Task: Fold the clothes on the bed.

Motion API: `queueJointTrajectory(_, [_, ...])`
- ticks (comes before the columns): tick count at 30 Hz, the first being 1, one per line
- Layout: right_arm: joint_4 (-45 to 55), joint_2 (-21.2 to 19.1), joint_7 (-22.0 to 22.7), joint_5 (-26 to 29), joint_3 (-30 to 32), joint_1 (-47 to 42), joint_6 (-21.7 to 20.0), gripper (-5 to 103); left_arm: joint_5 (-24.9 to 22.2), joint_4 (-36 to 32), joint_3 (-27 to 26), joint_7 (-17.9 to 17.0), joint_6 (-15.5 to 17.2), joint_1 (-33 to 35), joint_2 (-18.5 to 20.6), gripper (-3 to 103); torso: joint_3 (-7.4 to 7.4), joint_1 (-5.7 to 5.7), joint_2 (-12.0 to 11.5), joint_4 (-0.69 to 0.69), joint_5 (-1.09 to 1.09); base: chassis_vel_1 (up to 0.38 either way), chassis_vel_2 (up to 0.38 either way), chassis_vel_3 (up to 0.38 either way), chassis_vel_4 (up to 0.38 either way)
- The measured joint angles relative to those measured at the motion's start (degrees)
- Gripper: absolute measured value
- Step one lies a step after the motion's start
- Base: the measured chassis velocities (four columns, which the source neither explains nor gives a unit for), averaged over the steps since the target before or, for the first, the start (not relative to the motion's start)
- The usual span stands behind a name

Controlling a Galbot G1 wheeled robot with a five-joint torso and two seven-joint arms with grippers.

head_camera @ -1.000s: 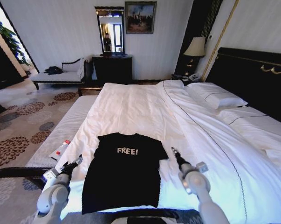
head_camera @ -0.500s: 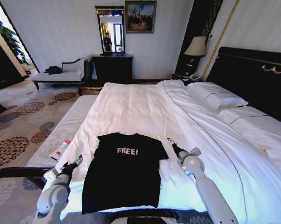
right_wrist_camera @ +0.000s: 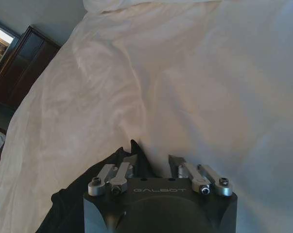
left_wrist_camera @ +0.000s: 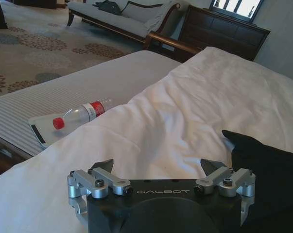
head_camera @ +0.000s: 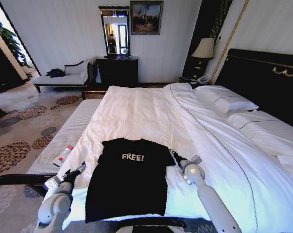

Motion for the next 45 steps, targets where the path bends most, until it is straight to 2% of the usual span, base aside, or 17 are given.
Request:
queueJointTrajectory(3, [0.0,-0.1,-0.1,-0.2,-0.4,0.0,0.0,23,-0.1,0.0,0.0,0.0,0.0,0.0,0.1,100,0.00,0.00,0.0,0.00,0.00,0.000,0.000,0.000,0.000])
queueJointTrajectory(4, [0.0,-0.1,-0.1,-0.2,-0.4,0.0,0.0,23,-0.1,0.0,0.0,0.0,0.0,0.0,0.1,100,0.00,0.00,0.0,0.00,0.00,0.000,0.000,0.000,0.000])
queueJointTrajectory(7, [-0.2,-0.2,-0.1,-0.5,-0.9,0.1,-0.1,7,-0.1,0.0,0.0,-0.1,0.0,0.0,0.1,100,0.00,0.00,0.0,0.00,0.00,0.000,0.000,0.000,0.000])
queueJointTrajectory(9, [-0.3,-0.2,0.0,-0.6,-1.0,0.1,-0.2,7,-0.1,0.0,0.0,-0.1,0.0,0.0,0.1,100,0.00,0.00,0.0,0.00,0.00,0.000,0.000,0.000,0.000])
queueJointTrajectory(11, [-0.4,-0.2,0.1,-0.7,-1.3,0.2,-0.5,1,-0.2,0.0,0.0,-0.1,0.0,0.0,0.2,100,0.00,0.00,0.0,0.00,0.00,0.000,0.000,0.000,0.000])
queueJointTrajectory(18, [-0.3,0.0,0.1,-1.0,-1.6,0.1,-0.5,0,-0.2,0.3,0.0,-0.1,0.0,-0.1,0.2,100,0.00,0.00,0.0,0.00,0.01,0.000,0.000,0.000,0.000])
queueJointTrajectory(31, [4.5,0.4,-0.1,0.2,3.9,-4.0,1.2,0,-0.2,0.5,0.2,-0.2,0.0,-0.4,-0.4,100,0.00,0.00,0.0,0.00,0.01,0.000,0.000,0.000,0.000])
queueJointTrajectory(45, [5.7,1.5,0.9,-0.9,4.7,-6.2,1.5,0,-0.4,0.2,0.2,-0.2,0.0,-0.4,-0.5,100,0.00,0.00,0.0,0.00,0.01,0.000,0.000,0.000,0.000])
